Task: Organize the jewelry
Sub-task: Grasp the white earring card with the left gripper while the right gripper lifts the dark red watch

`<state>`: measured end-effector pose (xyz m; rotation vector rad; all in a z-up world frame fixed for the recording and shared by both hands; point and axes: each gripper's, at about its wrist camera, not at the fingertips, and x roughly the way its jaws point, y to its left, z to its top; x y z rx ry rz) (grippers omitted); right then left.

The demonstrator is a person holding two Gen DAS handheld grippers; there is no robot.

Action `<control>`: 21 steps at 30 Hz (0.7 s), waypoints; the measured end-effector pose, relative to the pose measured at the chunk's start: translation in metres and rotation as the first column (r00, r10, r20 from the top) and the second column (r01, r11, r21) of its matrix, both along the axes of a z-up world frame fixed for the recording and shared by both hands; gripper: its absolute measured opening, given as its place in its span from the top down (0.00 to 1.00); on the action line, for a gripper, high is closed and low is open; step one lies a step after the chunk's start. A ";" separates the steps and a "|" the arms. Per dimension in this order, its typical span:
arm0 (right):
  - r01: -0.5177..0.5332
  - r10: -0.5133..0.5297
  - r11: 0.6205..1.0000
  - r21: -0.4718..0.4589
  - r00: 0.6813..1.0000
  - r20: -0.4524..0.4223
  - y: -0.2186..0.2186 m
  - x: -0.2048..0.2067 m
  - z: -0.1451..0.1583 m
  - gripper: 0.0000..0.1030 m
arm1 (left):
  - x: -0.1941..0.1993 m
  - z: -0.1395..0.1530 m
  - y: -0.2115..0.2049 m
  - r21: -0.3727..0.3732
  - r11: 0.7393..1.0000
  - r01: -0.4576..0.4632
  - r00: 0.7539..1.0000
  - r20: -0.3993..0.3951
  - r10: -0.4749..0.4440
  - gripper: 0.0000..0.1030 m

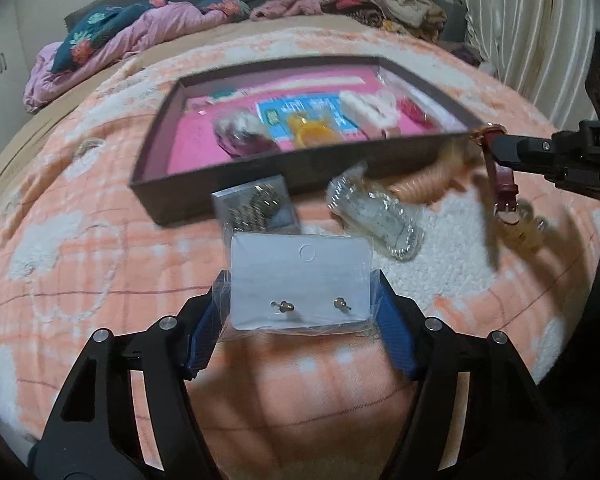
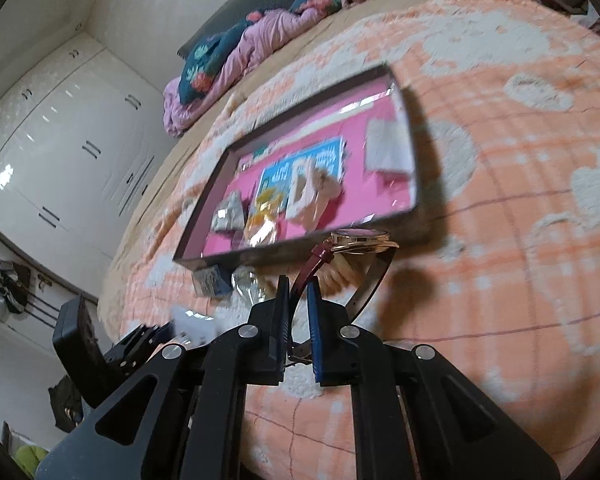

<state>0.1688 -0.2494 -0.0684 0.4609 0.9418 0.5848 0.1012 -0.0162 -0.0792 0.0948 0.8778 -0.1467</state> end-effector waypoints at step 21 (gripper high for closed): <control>0.079 -0.062 0.994 -0.071 0.974 0.218 -0.020 -0.011 0.055 0.92 | -0.004 0.072 0.036 -0.078 0.988 -0.135 0.974 0.171 0.147 0.41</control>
